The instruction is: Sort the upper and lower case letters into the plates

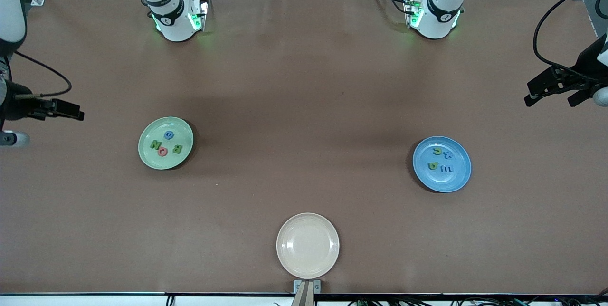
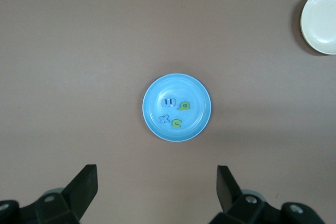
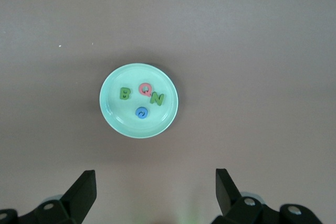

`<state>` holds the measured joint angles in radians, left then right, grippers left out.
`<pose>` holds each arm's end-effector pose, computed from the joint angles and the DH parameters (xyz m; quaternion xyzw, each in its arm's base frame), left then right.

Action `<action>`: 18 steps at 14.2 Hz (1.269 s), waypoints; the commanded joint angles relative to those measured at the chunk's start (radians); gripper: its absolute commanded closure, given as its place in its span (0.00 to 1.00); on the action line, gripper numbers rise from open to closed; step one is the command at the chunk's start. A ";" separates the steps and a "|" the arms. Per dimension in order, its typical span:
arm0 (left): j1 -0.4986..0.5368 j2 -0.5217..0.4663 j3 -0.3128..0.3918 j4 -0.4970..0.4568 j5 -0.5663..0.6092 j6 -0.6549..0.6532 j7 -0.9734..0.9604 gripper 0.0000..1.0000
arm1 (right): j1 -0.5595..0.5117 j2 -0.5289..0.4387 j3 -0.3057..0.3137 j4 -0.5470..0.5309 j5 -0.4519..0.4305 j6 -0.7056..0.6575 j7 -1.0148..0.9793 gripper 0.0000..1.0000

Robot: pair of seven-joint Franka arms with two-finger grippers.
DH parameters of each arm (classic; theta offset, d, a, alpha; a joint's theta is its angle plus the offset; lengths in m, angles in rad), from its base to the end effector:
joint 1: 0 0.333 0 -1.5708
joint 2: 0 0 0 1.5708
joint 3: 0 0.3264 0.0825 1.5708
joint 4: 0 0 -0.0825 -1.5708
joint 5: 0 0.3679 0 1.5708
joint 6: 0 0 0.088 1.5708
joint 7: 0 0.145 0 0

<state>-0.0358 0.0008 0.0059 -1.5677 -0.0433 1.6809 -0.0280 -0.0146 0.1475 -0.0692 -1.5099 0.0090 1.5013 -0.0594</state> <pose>0.5538 -0.0224 0.6086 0.9982 0.0002 0.0555 0.0232 0.5659 -0.0437 0.5374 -0.9969 0.0122 0.0776 0.0050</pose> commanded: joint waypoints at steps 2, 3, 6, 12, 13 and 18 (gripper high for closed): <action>0.001 -0.004 -0.001 0.011 0.020 -0.020 -0.004 0.00 | 0.002 -0.146 0.005 -0.124 0.011 0.011 0.006 0.00; -0.001 -0.004 -0.003 0.011 0.020 -0.020 -0.004 0.00 | 0.002 -0.164 0.006 -0.131 0.011 0.007 0.004 0.00; -0.001 -0.004 -0.003 0.011 0.020 -0.020 -0.004 0.00 | -0.001 -0.200 0.006 -0.133 0.009 -0.016 -0.005 0.00; -0.001 -0.004 -0.003 0.011 0.020 -0.020 -0.004 0.00 | -0.002 -0.247 0.008 -0.130 0.005 -0.027 -0.007 0.00; -0.001 -0.004 -0.001 0.011 0.020 -0.020 -0.004 0.00 | -0.001 -0.250 0.008 -0.125 0.005 -0.023 -0.007 0.00; 0.001 -0.004 -0.003 0.009 0.020 -0.020 -0.004 0.00 | 0.002 -0.250 0.012 -0.107 0.009 -0.029 -0.005 0.00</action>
<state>-0.0355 0.0008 0.0059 -1.5676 -0.0433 1.6804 -0.0280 -0.0137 -0.0755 -0.0611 -1.5997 0.0131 1.4725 -0.0618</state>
